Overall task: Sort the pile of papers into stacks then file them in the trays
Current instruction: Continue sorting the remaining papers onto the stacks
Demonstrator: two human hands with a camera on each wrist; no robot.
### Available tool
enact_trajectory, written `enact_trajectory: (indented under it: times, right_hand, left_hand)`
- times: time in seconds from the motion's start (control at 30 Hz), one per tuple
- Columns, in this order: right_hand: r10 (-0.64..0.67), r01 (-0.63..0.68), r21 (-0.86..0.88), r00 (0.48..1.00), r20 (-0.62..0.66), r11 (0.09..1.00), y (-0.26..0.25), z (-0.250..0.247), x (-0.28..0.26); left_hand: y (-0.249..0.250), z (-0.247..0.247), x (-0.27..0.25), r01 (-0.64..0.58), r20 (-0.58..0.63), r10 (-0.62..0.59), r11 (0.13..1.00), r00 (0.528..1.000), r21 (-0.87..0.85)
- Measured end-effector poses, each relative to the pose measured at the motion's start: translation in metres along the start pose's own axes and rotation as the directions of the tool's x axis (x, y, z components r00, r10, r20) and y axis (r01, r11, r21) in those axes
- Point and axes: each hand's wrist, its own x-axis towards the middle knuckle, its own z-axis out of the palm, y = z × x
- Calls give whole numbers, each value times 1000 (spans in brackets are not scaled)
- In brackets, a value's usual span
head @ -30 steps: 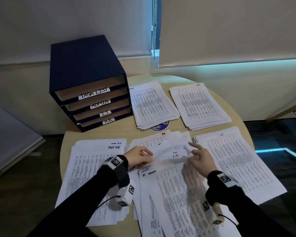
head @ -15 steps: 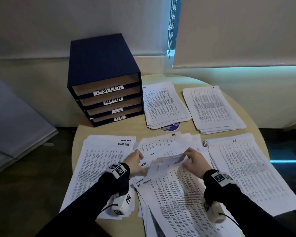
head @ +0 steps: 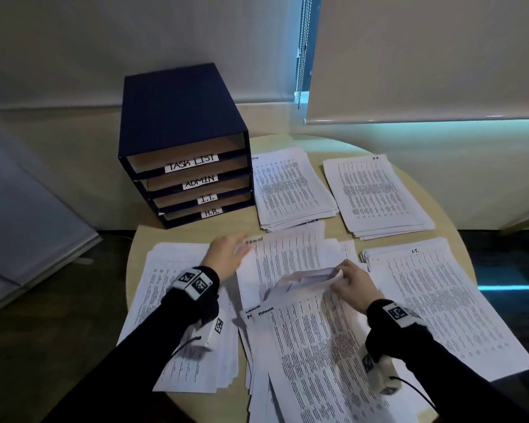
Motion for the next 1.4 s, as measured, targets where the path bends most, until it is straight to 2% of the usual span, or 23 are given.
enact_trajectory:
  times: [0.07,0.1,0.17,0.2,0.27,0.3,0.37,0.4,0.43,0.5,0.6,0.67,0.73,0.8,0.9,0.97,1.03,1.1,1.2,1.23,1.3,1.4]
  right_hand:
    - [16,-17,16,1000,25,1000,2,3,-3]
    - [21,-21,25,1000,15,999,4,4,-5]
    - [35,-32,86,999,-33,996,7,3,-10]
    - [62,-55,147,997,-45,988,10,1,-12]
    - [138,-121,340,990,-27,933,17,-7,-16]
    - [175,-147,427,984,-26,892,21,-12,-19]
    - [274,-185,555,958,-81,811,34,-24,-23]
    - [326,-192,617,939,-111,763,40,-31,-25]
    - [375,-194,675,918,-131,712,45,-38,-27]
    - [449,-189,766,882,-142,614,52,-52,-28]
    - [494,-160,830,856,-153,534,56,-70,-29]
    - [491,-152,836,857,-154,528,56,-76,-28]
    - [472,-173,801,868,-151,574,48,-75,-28]
    - [442,-200,745,886,-140,636,39,-66,-28]
    - [415,-268,643,906,-85,717,35,-44,-23]
    - [406,-318,546,913,-44,775,37,-28,-19]
    - [398,-336,485,917,-29,808,35,-15,-16]
    - [390,-341,467,921,-8,816,30,-6,-15]
    - [371,-326,439,928,-19,837,27,0,-12]
    - [358,-309,425,933,-39,851,26,0,-12]
    - [310,-250,373,945,-107,893,24,1,-11]
    - [241,-178,343,959,-150,922,20,2,-10]
  left_hand:
    - [10,-22,10,-105,-165,109,994,980,31]
    - [17,-34,14,-160,-257,163,987,953,33]
    - [29,-60,21,-249,-458,232,968,858,23]
    - [33,-73,25,-268,-550,228,963,804,8]
    - [35,-95,34,-261,-687,141,962,713,-74]
    - [34,-104,39,-250,-727,75,959,683,-136]
    - [28,-116,48,-233,-752,-37,940,658,-250]
    - [25,-118,51,-228,-741,-76,926,668,-300]
    - [21,-117,55,-217,-708,-96,916,700,-339]
    - [17,-105,56,-181,-603,-78,916,794,-358]
    - [14,-68,47,-57,-309,-78,913,948,-404]
    - [3,-31,40,21,-102,-58,943,993,-331]
    - [-12,7,32,89,59,-78,972,995,-219]
    - [-22,38,22,142,156,-115,973,981,-180]
    - [-24,62,5,170,216,-121,959,969,-226]
    - [-22,65,1,123,248,-92,986,964,-113]
    - [-23,66,3,65,226,-64,998,972,0]
    - [-23,62,5,12,151,-25,996,988,86]
    - [-22,57,5,-87,62,78,984,995,157]
    - [-21,56,4,-109,47,103,983,994,150]
    - [-18,54,-1,-93,47,92,996,995,19]
    - [-18,53,-6,52,146,-19,973,989,-226]
